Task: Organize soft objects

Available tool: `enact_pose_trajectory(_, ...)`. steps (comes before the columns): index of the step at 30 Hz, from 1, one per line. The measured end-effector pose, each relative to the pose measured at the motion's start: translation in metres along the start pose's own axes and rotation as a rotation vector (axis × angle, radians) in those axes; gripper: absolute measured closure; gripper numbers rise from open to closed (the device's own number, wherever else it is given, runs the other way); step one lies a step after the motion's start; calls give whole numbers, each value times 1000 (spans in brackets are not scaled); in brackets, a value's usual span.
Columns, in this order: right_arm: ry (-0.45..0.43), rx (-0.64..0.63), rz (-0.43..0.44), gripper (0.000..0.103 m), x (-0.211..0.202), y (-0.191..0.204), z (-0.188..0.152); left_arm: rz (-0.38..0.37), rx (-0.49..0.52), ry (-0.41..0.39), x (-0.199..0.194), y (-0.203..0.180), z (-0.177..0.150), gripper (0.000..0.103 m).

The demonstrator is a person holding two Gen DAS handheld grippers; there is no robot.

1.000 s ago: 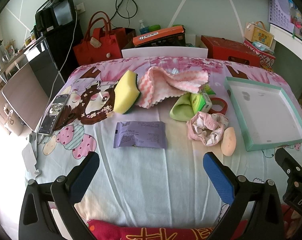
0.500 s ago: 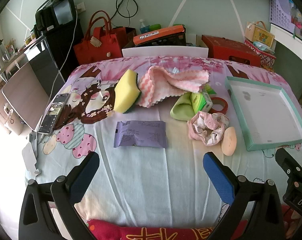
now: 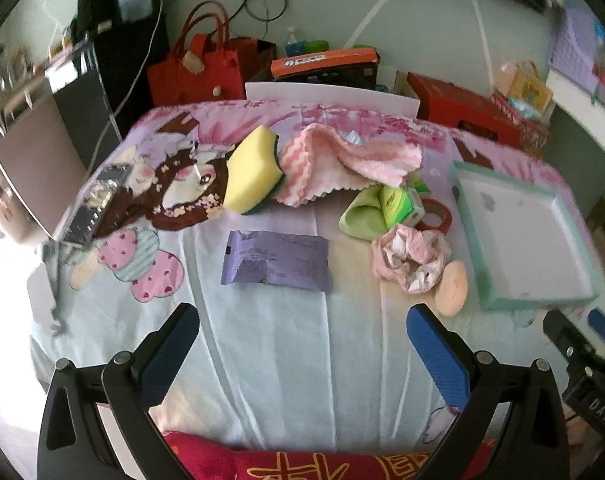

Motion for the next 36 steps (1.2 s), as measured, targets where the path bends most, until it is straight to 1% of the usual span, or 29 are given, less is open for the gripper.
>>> enact_pose_trajectory(3,-8,-23,34,0,-2,7,6,-43,-48,21,2,11,9,0)
enact_pose_trajectory(8,-6,-103,50,0,6,30,19,-56,-100,15,3,27,31,0)
enact_pose_trajectory(11,-12,-126,59,0,15,41,25,-70,-107,24,10,33,42,0)
enact_pose_trajectory(14,24,-143,84,0,30,49,27,-83,-108,41,23,36,44,0)
enact_pose_trajectory(17,56,-154,105,0,43,56,29,-108,-103,85,40,36,44,0)
enact_pose_trajectory(18,63,-157,103,0,47,58,29,-106,-100,98,44,37,44,0)
enact_pose_trajectory(21,79,-173,107,0,59,65,30,-62,-98,132,57,41,46,0)
enact_pose_trajectory(23,93,-181,111,0,65,68,28,-52,-95,149,64,43,47,0)
enact_pose_trajectory(26,115,-187,122,0,77,72,26,-30,-99,198,82,46,44,0)
enact_pose_trajectory(28,130,-180,129,1,84,73,25,-33,-107,225,89,49,41,0)
enact_pose_trajectory(32,151,-163,147,10,93,71,24,-65,-164,258,100,62,38,0)
enact_pose_trajectory(36,151,-170,133,12,97,73,24,-69,-185,273,105,70,36,0)
Point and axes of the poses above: each gripper's, at about its wrist camera, not at the fingertips, and x roughly the way its jaws point, y to its left, z to its top, the point moved 6 cm from there along x, roughly the way its jaws point, and after that the axes turned 10 degrees about y, right-handed, at the moved point
